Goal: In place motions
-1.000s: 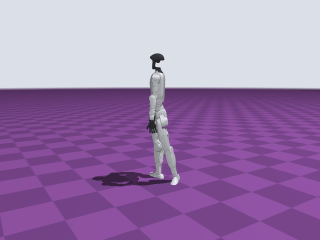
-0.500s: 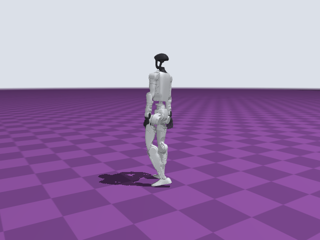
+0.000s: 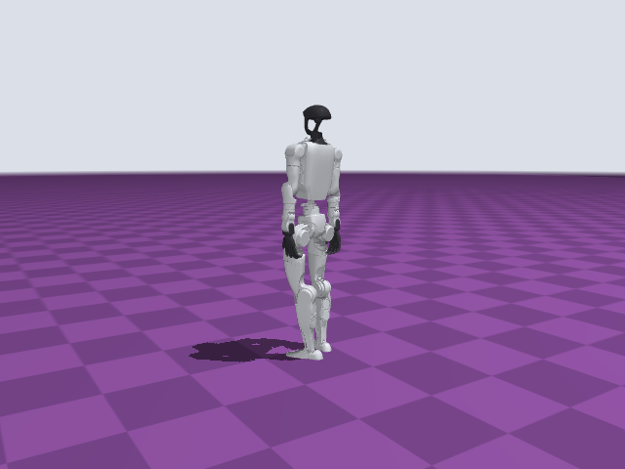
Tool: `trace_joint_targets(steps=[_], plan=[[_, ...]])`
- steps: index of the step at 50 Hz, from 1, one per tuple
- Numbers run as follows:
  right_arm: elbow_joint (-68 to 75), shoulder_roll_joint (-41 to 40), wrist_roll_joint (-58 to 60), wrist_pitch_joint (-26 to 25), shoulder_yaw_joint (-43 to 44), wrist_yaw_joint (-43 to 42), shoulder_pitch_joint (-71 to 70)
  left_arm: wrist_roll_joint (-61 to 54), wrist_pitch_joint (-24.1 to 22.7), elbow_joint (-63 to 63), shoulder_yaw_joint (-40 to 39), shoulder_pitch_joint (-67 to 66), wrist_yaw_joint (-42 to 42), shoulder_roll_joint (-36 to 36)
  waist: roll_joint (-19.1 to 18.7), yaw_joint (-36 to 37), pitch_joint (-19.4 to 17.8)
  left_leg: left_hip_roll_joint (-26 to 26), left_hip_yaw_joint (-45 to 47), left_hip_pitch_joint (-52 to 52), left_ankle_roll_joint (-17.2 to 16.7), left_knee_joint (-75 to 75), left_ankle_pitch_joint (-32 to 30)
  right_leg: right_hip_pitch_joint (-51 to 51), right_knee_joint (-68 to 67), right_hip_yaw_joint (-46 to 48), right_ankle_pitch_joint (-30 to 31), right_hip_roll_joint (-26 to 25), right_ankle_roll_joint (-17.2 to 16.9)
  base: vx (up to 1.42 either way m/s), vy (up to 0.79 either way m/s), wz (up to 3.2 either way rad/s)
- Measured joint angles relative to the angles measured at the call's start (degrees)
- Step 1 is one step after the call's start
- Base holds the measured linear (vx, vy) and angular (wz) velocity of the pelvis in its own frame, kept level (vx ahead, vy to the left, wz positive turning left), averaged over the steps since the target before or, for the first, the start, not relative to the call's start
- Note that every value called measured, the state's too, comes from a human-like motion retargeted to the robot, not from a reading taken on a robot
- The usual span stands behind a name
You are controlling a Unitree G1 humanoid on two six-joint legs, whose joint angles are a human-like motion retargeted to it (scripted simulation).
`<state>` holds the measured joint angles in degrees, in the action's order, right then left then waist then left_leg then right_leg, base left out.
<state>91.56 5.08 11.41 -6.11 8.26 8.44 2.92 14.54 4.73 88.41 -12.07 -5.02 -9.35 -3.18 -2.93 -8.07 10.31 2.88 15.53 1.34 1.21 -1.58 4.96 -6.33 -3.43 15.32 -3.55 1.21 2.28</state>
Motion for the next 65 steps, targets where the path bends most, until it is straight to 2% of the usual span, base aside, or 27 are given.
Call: trace_joint_targets(steps=[21, 35, 48, 55, 58, 62, 65], plan=[[-3.84, 1.09, 0.21, 0.39, 0.83, 0.53, -1.23, 0.64, 0.18, 0.05, 0.38, 0.99, -0.21, -0.23, 0.42, -0.17, 1.57, 0.95, -0.97, 0.22, 0.66, -0.26, 0.44, 0.0, 0.07, 0.95, 0.95, 0.8, -0.97, 0.02, -0.01, 0.03], [0.78, 1.37, 1.13, -1.62, -0.76, 1.22, -1.83, 1.12, 0.18, -1.78, -0.63, -0.59, -1.22, -0.47, 0.18, 0.09, 1.7, 0.23, -2.73, 2.2, -0.33, -0.2, -1.0, -0.86, 0.07, 2.75, 1.81, 0.4, -0.88, -0.02, -0.01, 0.1], [-0.96, 1.22, 0.7, -0.77, -1.73, 1.52, -1.45, -0.81, -0.13, -5.84, -1.27, 0.28, -2.09, -1.43, 2.56, 3.52, -2.88, 0.76, -10.7, 6.97, -0.53, 3.22, -3.69, 1.74, 1.71, 11.22, 2.17, 1.24, -0.71, -0.13, -0.05, 0.59], [-2.49, 2.08, 0.2, -0.12, -0.49, 1.66, -2.06, -0.73, -0.25, -5.47, 0.34, 1.28, -2.07, -1.69, 2.45, 4.53, -6.38, 2.41, -16.02, 10.63, -0.42, 6.74, -3.97, 3.47, 2.71, 20.63, 1.84, 2.36, -1.03, -0.2, -0.06, 1.19], [-1.85, 2.83, 0.41, -0.38, -0.3, 1.91, -2.12, -0.27, -0.45, -4.91, 0.57, 1.16, -1.65, -1.73, 2.74, 4.81, -6.57, -0.47, -3.98, 10.44, 0.15, 7.92, -0.12, 4.13, 3.14, 25.29, 1.48, 3.24, -1.29, -0.04, -0.08, 1.42], [-1.07, 3.39, 1.07, -0.86, 0.2, 1.33, -1.8, -0.71, -0.8, -4.15, -0.12, -0.1, -0.87, -1.7, 2.95, 3.22, -4.98, -6.18, 20.29, 7.25, -1.17, 8.38, 4.23, 4.28, 3.54, 31.88, 0.69, 4.44, -2.05, 0.06, -0.1, 1.73], [-0.98, 3.35, 0.67, -0.74, 0.97, 1.27, -1.35, -0.96, -0.72, -2.97, -0.76, -0.61, -0.26, -2.07, 3.37, 1.69, -3.54, -8.34, 34.59, 4.56, -2.55, 9.43, 5.42, 4.32, 3.7, 36.34, -0.11, 5.4, -2.75, 0.09, -0.15, 1.88]])
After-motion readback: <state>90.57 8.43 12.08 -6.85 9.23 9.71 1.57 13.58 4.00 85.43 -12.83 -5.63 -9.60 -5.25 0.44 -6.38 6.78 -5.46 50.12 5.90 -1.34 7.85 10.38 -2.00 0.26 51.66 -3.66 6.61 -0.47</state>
